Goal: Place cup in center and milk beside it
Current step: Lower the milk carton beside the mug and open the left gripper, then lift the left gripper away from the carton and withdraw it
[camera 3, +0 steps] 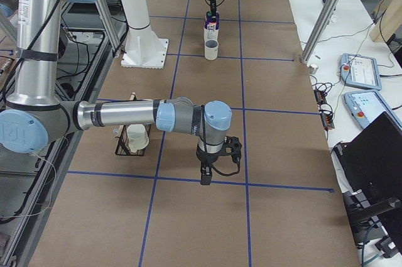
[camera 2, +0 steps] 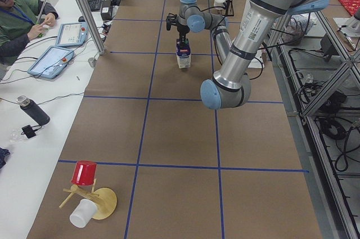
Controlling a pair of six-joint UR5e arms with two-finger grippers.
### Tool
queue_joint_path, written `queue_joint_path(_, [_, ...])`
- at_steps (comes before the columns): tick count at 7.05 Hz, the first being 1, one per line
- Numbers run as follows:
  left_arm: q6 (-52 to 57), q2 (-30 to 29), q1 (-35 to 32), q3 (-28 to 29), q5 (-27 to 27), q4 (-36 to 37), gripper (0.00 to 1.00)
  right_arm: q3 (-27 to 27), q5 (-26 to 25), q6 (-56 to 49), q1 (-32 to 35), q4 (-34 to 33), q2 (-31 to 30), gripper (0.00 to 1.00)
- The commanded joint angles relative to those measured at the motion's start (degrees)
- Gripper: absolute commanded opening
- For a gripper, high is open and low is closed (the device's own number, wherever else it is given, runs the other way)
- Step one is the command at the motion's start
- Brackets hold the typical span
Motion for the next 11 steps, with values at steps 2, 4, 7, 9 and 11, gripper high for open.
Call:
queue_joint_path(2, [-0.1,-1.2,1.1,1.2,1.0,0.0,0.45,0.0,0.0,0.0,0.0,0.0,0.0,1.0])
queue_joint_path(4, [0.1,-0.8,1.0,0.7,1.0,0.0,0.98,0.0,0.0,0.0,0.0,0.0,0.0,1.0])
queue_joint_path(7, [0.6,-0.6,-1.2,-2.6,0.7,2.0,0.98,0.0,0.0,-0.1,0.0,0.0,0.0,1.0])
queue_joint_path(9, [4.3,-0.8,-4.8,-5.3,0.3,7.9,0.98,0.0,0.0,-0.1,0.0,0.0,0.0,1.0])
queue_joint_path(11, [22.9,3.7,-13.4,-5.5,-5.9,11.3,0.98,-1.9,0.0,-0.1,0.0,2.6,0.0,1.0])
